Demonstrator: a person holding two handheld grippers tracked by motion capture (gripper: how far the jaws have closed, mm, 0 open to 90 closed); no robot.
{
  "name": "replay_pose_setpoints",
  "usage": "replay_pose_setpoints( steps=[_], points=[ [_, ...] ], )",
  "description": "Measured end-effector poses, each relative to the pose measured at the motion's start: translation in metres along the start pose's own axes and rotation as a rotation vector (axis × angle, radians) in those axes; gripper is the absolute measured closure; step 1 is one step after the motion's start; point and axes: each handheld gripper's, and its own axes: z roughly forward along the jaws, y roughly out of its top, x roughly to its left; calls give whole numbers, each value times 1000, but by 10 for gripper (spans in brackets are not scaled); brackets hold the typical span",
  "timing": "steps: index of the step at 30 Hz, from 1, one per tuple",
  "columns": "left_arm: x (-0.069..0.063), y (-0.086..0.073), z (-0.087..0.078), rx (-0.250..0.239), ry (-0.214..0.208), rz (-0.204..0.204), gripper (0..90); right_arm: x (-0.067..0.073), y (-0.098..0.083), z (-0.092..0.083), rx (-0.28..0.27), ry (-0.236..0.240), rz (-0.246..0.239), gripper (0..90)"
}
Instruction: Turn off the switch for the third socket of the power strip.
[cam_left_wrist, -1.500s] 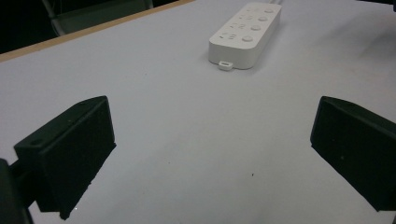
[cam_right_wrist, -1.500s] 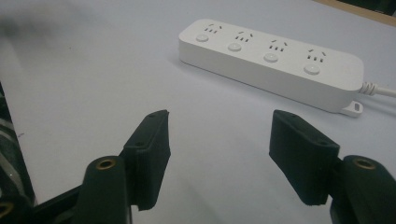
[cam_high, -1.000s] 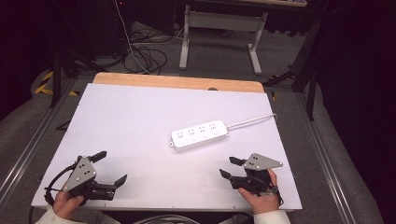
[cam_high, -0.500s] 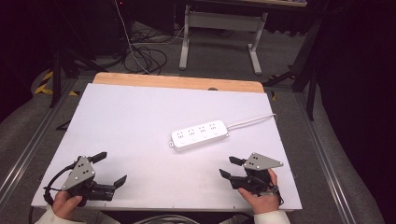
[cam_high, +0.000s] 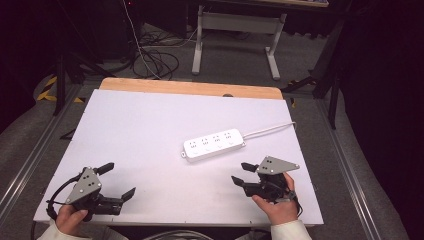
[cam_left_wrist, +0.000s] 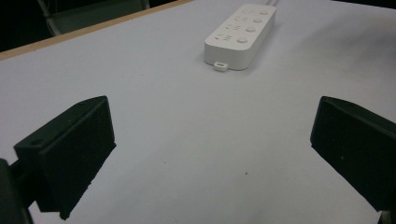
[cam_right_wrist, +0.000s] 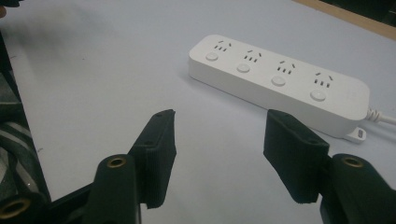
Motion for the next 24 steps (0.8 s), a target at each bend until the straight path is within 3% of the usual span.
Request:
replay_pose_setpoints(
  steps=[24],
  points=[
    [0,0,0,0,-5,-4,3,-7,52,15,7,25,-42,479]
  ],
)
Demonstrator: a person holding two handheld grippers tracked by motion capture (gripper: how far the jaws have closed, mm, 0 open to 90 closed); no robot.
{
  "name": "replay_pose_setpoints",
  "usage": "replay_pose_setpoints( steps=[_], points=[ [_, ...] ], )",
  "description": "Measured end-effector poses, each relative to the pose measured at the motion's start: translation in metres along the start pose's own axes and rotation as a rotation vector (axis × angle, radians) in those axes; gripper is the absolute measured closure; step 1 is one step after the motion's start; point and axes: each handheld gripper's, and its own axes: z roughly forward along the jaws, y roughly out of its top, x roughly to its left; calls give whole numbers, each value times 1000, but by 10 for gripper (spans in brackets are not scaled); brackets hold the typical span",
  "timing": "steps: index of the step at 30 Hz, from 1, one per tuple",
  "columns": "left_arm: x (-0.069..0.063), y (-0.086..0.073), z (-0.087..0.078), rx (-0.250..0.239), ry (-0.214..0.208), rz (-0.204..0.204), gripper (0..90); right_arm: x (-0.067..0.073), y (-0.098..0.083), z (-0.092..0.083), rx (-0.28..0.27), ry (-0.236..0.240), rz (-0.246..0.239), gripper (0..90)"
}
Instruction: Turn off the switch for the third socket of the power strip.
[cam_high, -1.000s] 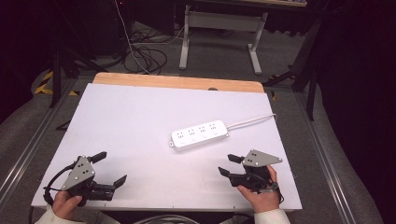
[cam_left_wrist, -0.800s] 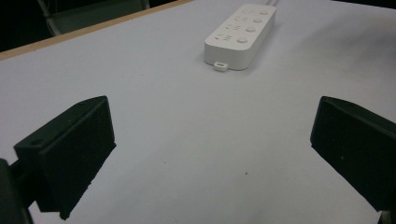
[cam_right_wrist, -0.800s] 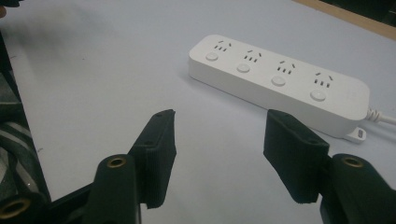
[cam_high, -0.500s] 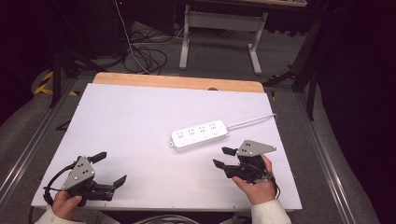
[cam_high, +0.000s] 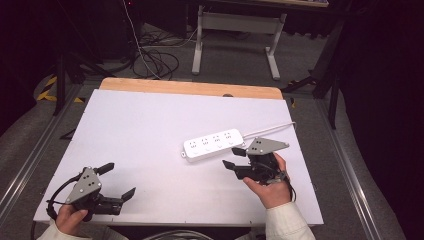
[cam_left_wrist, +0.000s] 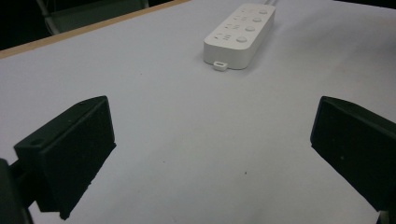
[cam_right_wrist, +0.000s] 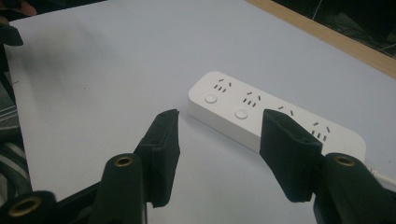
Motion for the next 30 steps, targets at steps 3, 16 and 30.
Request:
replay_pose_setpoints(
  steps=[3,16,30],
  points=[
    [0,0,0,1,1,-1,3,-2,7,2,0,2,-6,483],
    [0,0,0,3,-2,-3,3,-12,29,14,-2,19,-1,524],
    [0,0,0,6,-2,-7,3,-16,37,30,32,31,21,767]
  ],
)
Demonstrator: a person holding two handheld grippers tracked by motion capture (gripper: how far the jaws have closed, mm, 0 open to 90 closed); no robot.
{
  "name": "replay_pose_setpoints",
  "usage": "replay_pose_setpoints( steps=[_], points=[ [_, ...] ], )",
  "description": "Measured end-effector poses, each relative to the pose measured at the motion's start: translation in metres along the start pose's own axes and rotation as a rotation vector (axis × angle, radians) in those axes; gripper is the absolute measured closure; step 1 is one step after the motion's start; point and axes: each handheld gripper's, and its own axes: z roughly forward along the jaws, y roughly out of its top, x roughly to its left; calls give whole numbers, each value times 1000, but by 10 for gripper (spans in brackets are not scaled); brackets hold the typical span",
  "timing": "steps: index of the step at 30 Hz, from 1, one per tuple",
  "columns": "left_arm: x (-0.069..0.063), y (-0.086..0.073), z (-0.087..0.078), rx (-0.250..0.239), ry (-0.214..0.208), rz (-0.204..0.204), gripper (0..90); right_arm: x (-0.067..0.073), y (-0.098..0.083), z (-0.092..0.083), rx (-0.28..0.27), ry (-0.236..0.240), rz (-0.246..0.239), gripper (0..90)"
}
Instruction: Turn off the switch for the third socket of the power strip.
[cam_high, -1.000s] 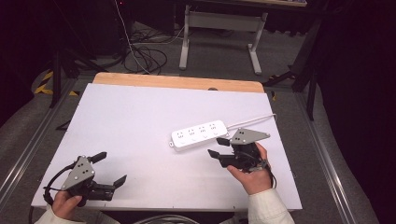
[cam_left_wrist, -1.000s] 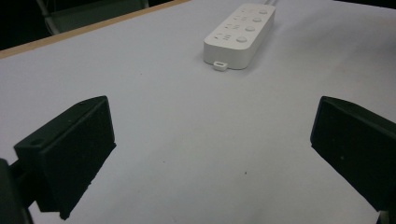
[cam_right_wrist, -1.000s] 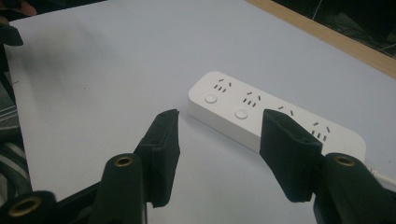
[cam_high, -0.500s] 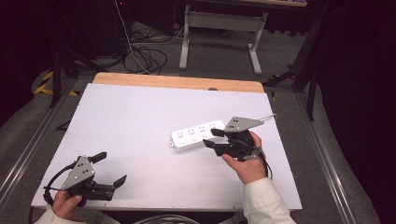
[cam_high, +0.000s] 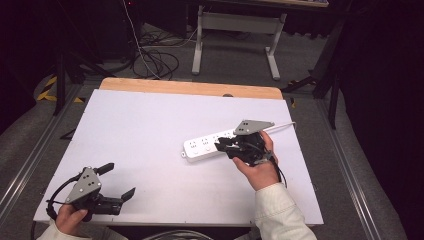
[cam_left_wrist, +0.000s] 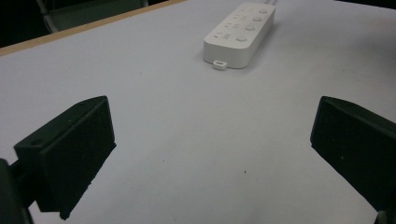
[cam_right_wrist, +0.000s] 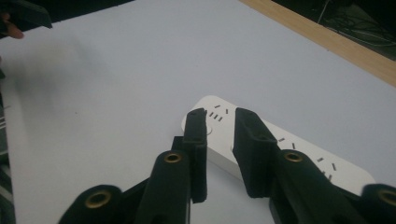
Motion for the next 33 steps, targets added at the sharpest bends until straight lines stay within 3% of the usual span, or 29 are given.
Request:
replay_pose_setpoints(
  steps=[6,11,26,33],
  points=[
    [0,-1,-2,1,3,-5,3,-1,5,12,37,-29,-49,900],
    [0,-1,-3,2,6,-6,3,-4,9,24,58,-44,-91,900],
    [0,-2,-3,1,0,-7,3,-19,4,65,137,-47,-5,900],
    [0,-1,-3,-2,-3,-10,3,-22,1,77,165,-60,-5,900]
  ],
)
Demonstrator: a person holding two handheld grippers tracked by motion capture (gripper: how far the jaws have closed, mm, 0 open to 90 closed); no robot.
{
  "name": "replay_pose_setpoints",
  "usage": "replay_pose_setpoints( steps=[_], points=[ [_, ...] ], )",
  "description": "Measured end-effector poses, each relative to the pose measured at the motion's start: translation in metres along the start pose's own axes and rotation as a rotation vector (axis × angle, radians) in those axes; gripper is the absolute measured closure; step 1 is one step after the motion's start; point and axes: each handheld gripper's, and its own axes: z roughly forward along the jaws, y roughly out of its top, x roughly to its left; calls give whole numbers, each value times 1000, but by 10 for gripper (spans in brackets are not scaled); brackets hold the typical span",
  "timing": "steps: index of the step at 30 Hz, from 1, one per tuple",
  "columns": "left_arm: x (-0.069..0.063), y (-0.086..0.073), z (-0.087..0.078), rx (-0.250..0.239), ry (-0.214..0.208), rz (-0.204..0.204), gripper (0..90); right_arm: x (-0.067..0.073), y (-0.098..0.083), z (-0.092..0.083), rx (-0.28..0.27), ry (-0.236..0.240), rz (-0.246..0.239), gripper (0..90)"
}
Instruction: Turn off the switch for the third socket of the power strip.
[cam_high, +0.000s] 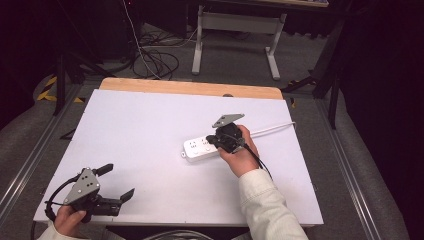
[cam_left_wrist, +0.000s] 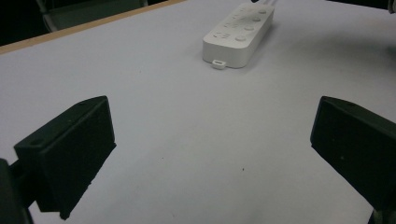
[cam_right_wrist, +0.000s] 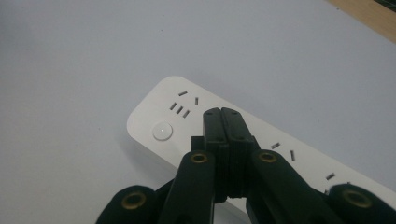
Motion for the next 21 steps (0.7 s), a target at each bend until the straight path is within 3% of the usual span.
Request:
replay_pose_setpoints(
  steps=[21],
  points=[
    [0,0,1,5,-6,6,3,-1,-4,22,110,18,8,900]
  ],
)
